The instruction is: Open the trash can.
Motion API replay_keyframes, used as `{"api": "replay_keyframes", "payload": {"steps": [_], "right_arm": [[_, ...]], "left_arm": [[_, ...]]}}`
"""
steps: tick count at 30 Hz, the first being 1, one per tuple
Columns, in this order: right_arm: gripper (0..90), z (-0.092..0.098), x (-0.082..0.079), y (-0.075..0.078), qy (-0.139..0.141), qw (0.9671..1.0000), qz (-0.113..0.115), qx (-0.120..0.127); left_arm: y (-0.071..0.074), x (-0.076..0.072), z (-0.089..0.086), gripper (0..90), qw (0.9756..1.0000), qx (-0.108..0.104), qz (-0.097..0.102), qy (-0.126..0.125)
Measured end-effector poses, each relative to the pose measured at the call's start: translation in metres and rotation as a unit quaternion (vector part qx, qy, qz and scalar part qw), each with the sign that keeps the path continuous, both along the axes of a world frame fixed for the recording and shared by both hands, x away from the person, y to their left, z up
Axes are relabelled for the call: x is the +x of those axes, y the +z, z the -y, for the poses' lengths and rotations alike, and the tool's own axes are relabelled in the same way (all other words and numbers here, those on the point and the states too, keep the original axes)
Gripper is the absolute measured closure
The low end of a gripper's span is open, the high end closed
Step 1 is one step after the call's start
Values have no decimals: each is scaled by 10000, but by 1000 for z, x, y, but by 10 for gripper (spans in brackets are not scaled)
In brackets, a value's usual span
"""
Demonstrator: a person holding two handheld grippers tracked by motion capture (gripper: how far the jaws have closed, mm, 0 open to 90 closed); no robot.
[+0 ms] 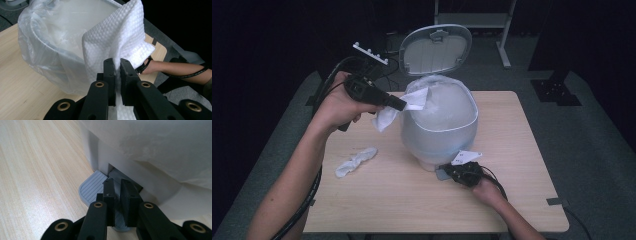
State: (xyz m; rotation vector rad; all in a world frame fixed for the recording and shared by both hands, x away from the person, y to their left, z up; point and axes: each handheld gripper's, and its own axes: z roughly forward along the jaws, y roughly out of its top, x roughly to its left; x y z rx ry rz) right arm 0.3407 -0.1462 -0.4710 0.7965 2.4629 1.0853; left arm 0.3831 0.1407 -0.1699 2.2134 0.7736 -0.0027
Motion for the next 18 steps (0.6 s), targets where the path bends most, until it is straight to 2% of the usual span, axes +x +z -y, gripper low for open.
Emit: {"api": "replay_keyframes", "payload": {"steps": [18], "right_arm": [[819,0,0,0,6,10000,-2,4]], "left_arm": [[4,15,21,846,9999,118,-55,-22]]}}
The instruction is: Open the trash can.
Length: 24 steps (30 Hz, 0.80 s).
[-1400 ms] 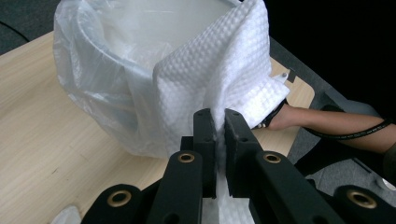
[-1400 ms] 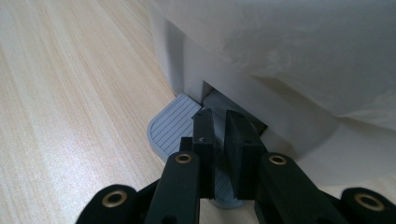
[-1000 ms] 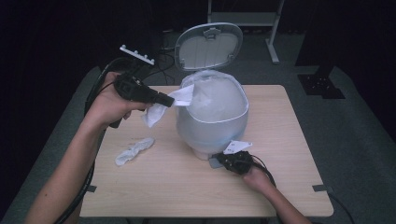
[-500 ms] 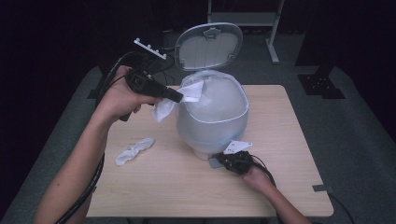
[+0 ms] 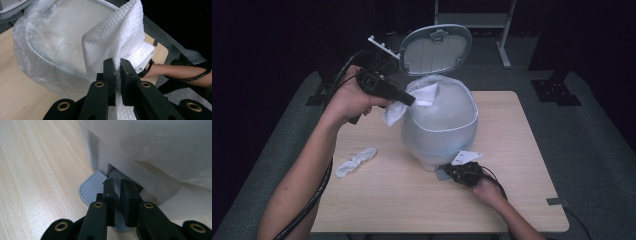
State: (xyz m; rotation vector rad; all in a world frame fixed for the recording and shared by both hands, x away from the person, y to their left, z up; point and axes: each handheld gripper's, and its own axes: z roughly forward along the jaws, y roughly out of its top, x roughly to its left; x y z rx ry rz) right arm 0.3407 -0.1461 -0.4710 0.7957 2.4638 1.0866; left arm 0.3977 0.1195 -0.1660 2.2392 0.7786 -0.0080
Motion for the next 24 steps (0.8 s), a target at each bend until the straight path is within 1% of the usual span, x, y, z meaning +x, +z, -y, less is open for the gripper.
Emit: {"api": "replay_keyframes", "payload": {"steps": [2,6,11,15,20,24], "right_arm": [[819,0,0,0,2,10000,5,1],[820,0,0,0,-15,10000,-1,6],[819,0,0,0,-18,10000,-2,5],[819,0,0,0,-15,10000,7,5],[820,0,0,0,-12,10000,4,14],[819,0,0,0,-3,10000,-1,16]], "left_arm": [[0,2,2,846,10000,-13,-13,4],[2,5,7,841,10000,37,-12,-2],[4,6,14,841,10000,50,9,-47],[3,9,20,841,9999,115,-57,-98],[2,13,27,840,9998,126,-50,-133],[1,15,32,839,9998,109,-90,-168]]}}
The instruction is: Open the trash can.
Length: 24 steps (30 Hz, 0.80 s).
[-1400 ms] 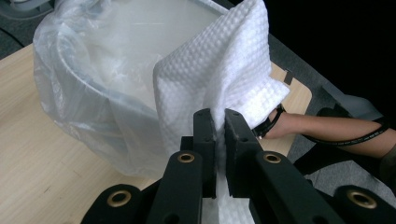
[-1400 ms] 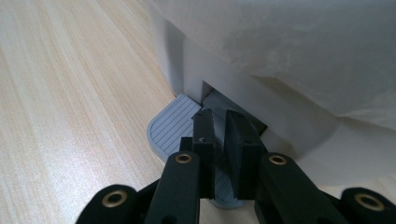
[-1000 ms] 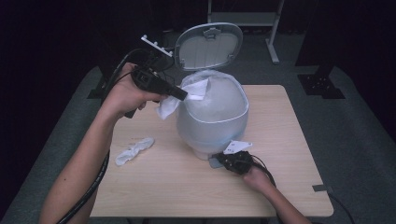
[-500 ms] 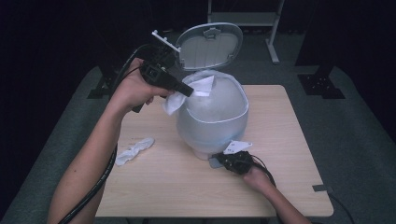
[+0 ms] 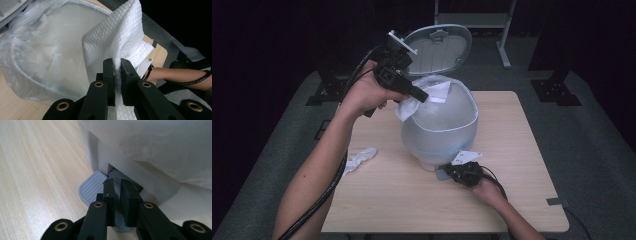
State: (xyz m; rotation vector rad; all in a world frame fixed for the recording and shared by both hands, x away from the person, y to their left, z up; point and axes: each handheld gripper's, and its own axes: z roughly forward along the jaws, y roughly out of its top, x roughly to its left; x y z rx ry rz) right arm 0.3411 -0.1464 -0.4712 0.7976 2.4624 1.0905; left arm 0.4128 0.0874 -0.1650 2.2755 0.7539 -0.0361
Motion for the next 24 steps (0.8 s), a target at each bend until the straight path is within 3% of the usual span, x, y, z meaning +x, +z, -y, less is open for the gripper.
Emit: {"api": "replay_keyframes", "payload": {"steps": [24], "right_arm": [[819,0,0,0,-6,10000,-18,25]], "left_arm": [[-10,11,24,822,9999,118,-58,-43]]}}
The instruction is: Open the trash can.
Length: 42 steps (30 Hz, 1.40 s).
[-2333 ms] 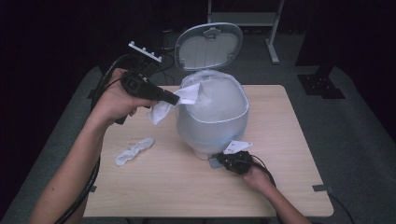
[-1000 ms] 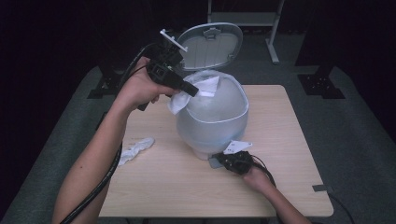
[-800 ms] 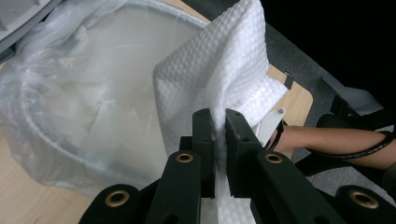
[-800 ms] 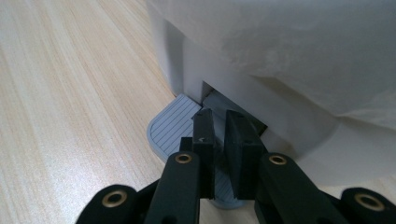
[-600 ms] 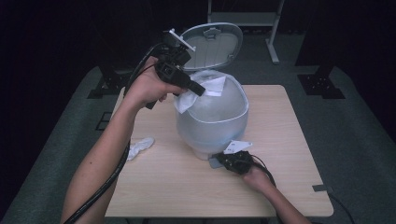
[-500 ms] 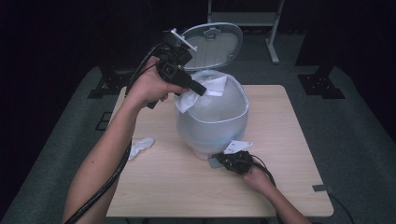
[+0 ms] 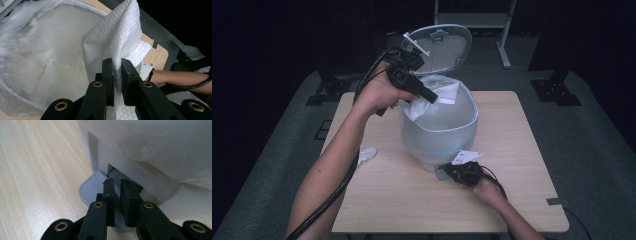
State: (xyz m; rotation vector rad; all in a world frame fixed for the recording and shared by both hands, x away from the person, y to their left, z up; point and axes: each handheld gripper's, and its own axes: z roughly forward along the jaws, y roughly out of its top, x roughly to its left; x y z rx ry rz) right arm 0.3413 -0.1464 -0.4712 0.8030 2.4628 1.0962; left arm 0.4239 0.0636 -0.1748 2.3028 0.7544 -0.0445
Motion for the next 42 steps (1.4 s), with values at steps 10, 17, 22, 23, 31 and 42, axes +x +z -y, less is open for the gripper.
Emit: {"api": "replay_keyframes", "payload": {"steps": [10,17,22,23,31,42], "right_arm": [[820,0,0,0,-4,10000,17,-16],[819,0,0,0,2,10000,26,-26],[819,0,0,0,1,10000,25,-30],[819,0,0,0,1,10000,27,-30],[820,0,-1,0,-16,10000,16,3],[819,0,-1,0,-21,10000,28,-18]], "left_arm": [[-13,5,12,741,9999,137,-75,7],[-16,5,13,655,9999,98,-35,17],[-16,3,9,647,10000,54,-61,13],[-15,3,7,645,10000,50,-70,1],[-16,-4,-5,635,9999,13,-144,4],[-14,-14,-24,616,9999,-79,-81,-8]]}}
